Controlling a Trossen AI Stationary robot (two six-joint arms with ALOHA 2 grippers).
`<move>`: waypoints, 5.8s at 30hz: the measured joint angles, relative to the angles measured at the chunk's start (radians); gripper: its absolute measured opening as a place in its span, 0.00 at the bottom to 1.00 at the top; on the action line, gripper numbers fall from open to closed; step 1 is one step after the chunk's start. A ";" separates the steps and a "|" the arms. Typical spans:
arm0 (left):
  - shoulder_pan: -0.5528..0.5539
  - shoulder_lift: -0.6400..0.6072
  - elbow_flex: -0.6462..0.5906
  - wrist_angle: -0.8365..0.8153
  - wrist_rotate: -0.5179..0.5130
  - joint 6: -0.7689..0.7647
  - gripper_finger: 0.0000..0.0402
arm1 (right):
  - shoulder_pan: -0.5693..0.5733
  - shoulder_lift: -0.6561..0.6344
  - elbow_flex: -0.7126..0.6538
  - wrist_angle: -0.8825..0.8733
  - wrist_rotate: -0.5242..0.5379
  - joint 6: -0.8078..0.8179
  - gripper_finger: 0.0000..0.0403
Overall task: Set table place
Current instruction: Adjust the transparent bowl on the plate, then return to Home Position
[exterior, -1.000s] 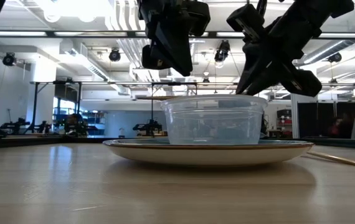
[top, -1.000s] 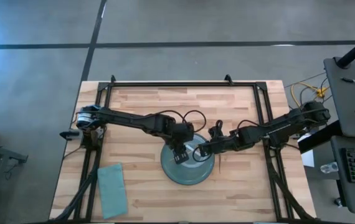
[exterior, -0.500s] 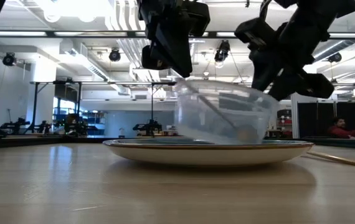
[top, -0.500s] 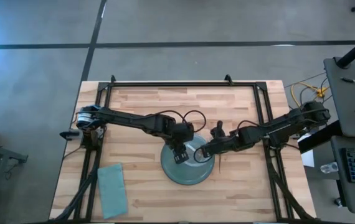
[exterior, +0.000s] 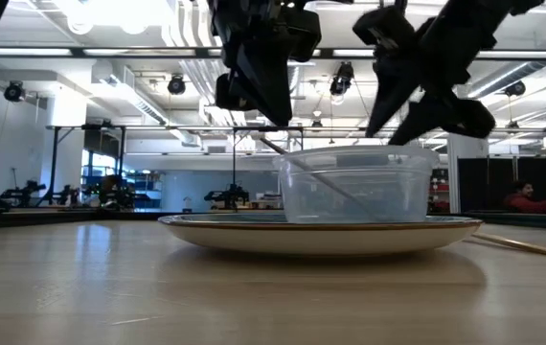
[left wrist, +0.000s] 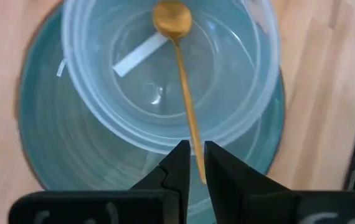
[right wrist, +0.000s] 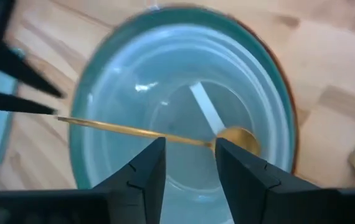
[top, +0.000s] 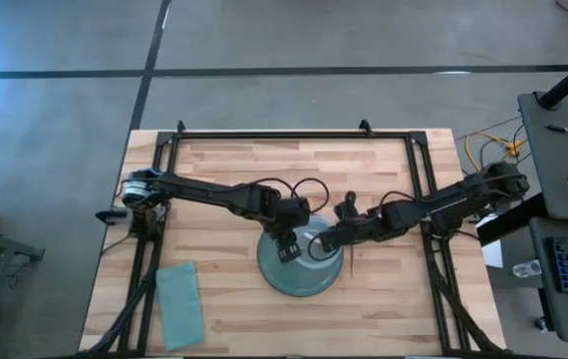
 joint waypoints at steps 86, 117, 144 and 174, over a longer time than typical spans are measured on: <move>-0.002 -0.351 -0.443 0.095 -0.157 -0.105 0.08 | -0.047 -0.034 0.028 -0.168 0.117 -0.072 0.03; -0.011 -0.848 -0.610 0.874 0.176 0.092 0.08 | -0.010 -0.473 0.027 0.588 -0.404 -0.735 0.03; 0.035 -1.312 -1.391 1.379 -0.078 0.004 0.08 | -0.050 -1.080 -0.590 0.830 -0.324 -0.898 0.03; 0.060 -1.457 -1.604 0.941 -0.082 -0.100 0.08 | -0.051 -1.327 -0.873 0.751 -0.136 -1.140 0.03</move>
